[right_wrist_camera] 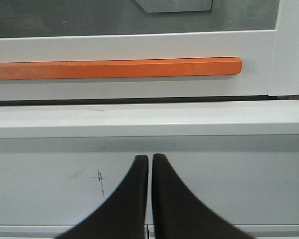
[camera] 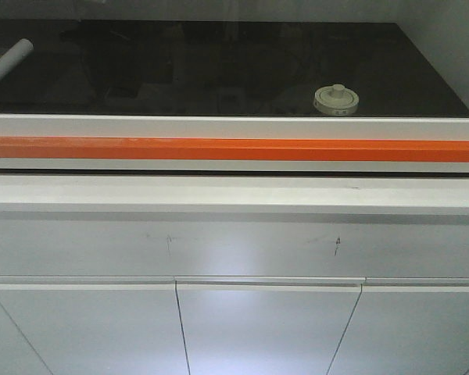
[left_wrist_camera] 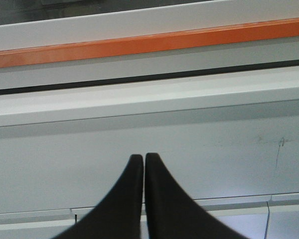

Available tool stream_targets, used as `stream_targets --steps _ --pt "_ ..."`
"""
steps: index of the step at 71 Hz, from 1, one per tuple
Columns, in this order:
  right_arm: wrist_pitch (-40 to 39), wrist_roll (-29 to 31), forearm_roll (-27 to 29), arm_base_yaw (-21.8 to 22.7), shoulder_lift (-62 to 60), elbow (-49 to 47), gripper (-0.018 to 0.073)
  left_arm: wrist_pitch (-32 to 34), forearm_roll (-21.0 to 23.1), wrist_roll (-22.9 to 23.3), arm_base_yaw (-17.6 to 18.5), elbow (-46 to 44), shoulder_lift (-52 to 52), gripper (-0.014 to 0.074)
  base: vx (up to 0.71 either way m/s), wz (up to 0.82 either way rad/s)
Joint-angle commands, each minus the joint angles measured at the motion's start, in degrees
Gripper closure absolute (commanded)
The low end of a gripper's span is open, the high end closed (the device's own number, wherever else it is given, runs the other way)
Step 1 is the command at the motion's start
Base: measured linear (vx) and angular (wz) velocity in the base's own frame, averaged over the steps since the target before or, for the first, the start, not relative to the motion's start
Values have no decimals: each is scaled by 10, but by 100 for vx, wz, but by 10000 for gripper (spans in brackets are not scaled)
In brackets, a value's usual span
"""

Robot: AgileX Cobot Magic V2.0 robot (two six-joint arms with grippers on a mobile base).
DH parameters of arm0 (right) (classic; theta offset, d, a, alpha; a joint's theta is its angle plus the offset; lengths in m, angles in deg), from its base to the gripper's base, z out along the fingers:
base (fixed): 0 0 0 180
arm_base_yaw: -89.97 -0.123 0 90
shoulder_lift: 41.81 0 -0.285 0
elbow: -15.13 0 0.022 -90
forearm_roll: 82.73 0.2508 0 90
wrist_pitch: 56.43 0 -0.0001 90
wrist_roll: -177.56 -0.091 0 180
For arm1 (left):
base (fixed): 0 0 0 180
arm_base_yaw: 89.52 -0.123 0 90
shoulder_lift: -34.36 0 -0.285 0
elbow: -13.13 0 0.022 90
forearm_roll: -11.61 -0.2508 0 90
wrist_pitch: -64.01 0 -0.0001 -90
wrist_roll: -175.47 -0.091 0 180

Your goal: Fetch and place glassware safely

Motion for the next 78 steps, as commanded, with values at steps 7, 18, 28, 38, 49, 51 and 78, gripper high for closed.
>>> stream_targets --steps 7,18,28,38,49,51,78 --pt "-43 6 -3 3 -7 11 563 39 4 5 0 15 -7 603 0 0" --pt "-43 6 -3 3 -7 11 563 39 4 5 0 15 -7 603 0 0" --pt "-43 6 -3 3 -7 11 563 39 4 5 0 15 -7 603 0 0" --pt "-43 6 -3 3 -7 11 563 39 4 5 0 15 -7 603 0 0" --pt "-43 6 -3 3 -7 11 563 39 4 5 0 15 -7 603 0 0" --pt "-43 6 -3 3 -7 11 563 39 4 5 0 15 -7 603 0 0" --pt "-44 6 -2 3 -7 11 563 39 4 5 0 15 -7 603 0 0"
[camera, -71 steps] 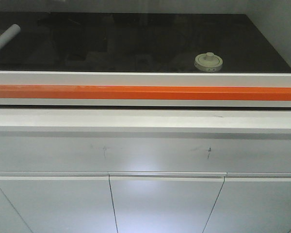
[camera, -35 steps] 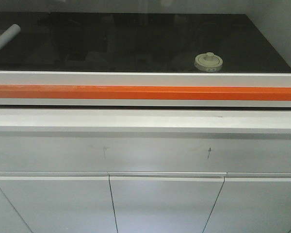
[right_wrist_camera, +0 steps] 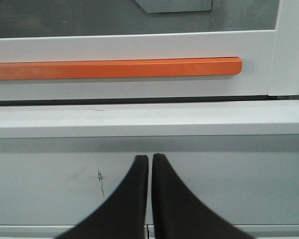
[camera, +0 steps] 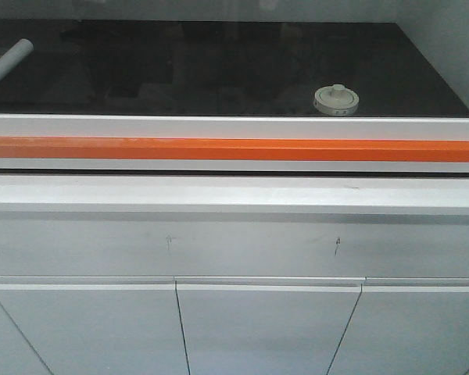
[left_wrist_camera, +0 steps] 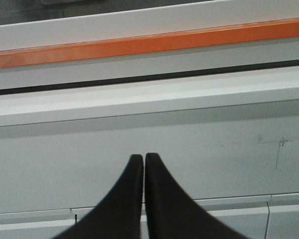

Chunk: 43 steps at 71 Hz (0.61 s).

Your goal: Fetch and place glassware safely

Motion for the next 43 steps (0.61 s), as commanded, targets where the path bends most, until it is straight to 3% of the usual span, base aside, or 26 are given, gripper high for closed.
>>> stream_targets --steps 1,24,31,43 --pt "-44 6 -2 3 -7 11 563 39 4 5 0 15 -7 603 0 0" --pt "-49 6 -2 3 -7 11 563 74 5 6 0 15 -7 603 0 0" --pt "-69 6 0 3 -7 11 563 106 5 6 0 15 -7 603 0 0" --pt "-147 6 0 3 -7 5 563 223 5 11 0 8 -7 603 0 0"
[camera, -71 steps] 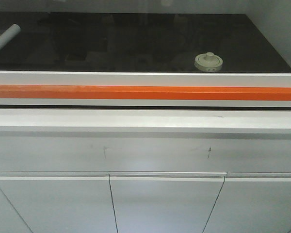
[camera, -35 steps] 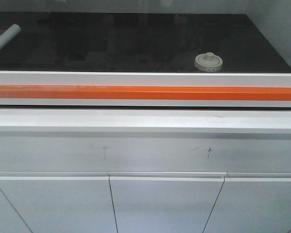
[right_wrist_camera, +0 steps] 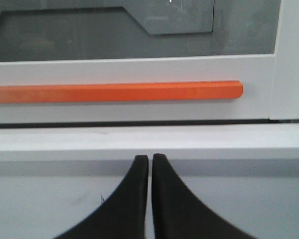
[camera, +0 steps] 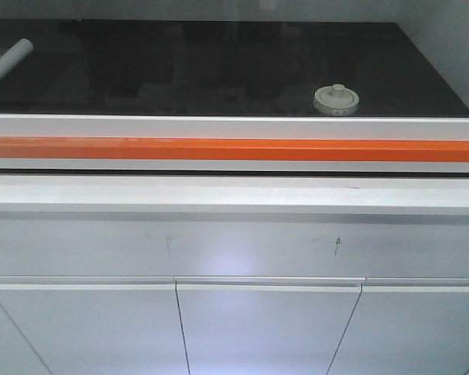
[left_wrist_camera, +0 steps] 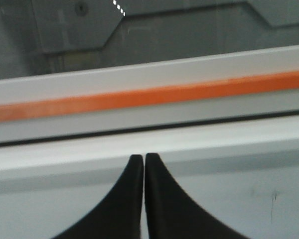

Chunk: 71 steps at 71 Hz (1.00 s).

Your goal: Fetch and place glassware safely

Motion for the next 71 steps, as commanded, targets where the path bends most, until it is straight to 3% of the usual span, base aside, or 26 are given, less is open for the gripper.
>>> stream_targets --steps 1,8,14,28,42,56,71 --pt "-92 6 -1 3 -7 4 563 113 5 11 0 7 -7 603 0 0" --pt "-107 7 -1 3 -7 -24 563 165 5 41 0 -13 -6 603 0 0" --pt "-106 7 -1 3 -7 -64 563 164 5 56 0 -51 -6 603 0 0" --pt "-103 7 -2 3 25 -182 563 97 4 64 0 -197 44 603 0 0" --pt "-101 9 -2 3 115 -308 563 82 4 64 0 -362 164 603 0 0" --pt "-60 9 -2 3 225 -420 563 9 4 64 0 -510 300 603 0 0" --pt "17 8 2 3 346 -480 563 -25 4 63 0 -561 419 603 0 0"
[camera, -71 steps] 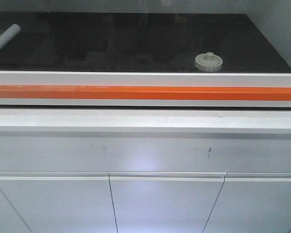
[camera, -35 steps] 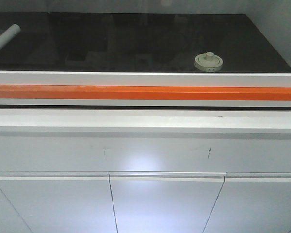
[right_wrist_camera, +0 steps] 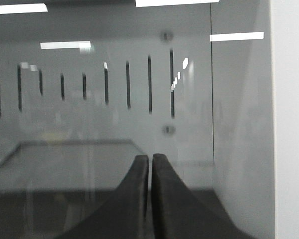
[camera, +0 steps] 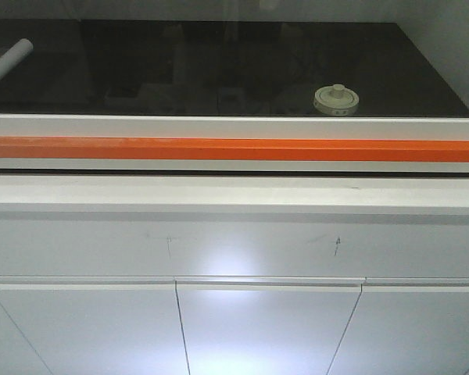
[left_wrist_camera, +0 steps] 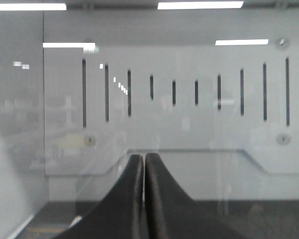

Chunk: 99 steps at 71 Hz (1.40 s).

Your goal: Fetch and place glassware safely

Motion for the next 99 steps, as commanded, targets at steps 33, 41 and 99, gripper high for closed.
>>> stream_targets --steps 33,41,99 --pt "-136 6 18 3 131 138 563 156 34 8 0 163 132 603 0 0" --pt "-237 6 15 3 132 209 563 241 32 6 1 227 130 603 0 0" --pt "-589 39 -11 3 435 256 563 548 65 -44 0 288 346 603 0 0"
